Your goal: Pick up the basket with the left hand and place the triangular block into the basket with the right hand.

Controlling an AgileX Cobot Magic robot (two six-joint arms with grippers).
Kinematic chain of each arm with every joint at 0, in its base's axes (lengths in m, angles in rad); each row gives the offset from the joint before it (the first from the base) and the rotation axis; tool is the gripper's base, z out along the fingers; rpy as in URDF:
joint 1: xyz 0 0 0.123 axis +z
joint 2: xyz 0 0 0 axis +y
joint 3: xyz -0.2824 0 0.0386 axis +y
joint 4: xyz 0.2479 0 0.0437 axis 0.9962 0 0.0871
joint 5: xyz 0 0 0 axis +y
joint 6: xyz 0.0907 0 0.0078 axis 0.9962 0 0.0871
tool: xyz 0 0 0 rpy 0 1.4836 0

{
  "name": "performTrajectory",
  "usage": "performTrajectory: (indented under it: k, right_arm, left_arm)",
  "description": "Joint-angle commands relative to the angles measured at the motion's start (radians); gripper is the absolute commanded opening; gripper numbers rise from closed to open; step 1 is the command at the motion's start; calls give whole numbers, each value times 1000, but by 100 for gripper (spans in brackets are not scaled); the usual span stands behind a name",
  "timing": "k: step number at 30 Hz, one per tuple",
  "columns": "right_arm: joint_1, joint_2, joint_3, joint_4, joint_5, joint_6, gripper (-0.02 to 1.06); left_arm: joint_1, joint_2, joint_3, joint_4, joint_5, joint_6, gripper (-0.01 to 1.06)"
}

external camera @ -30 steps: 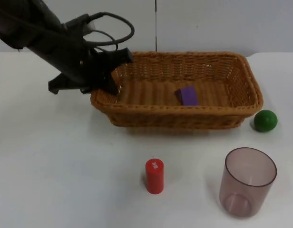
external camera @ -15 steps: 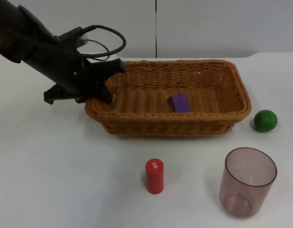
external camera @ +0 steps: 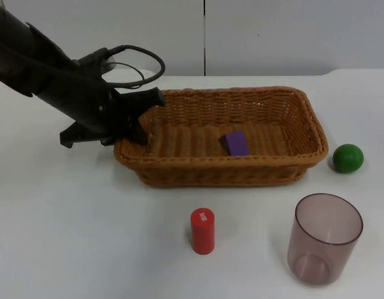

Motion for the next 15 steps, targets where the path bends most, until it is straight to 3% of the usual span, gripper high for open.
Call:
performTrajectory:
  k: [1,11,14,15]
  right_arm:
    - [-9,-6,1,-5,-11,4,104]
    - [-9,-6,1,-11,-11,3,104]
    - [-9,-6,1,-11,-13,3,104]
    - [-9,-6,1,-11,-15,3,104]
  left_arm:
    - [-2,-5,-1,-58,13,-1,0]
    - [-23,-3,-1,-38,10,1,0]
    - [-38,-3,-1,-36,13,1,6]
    - [-43,-3,-1,-35,13,1,12]
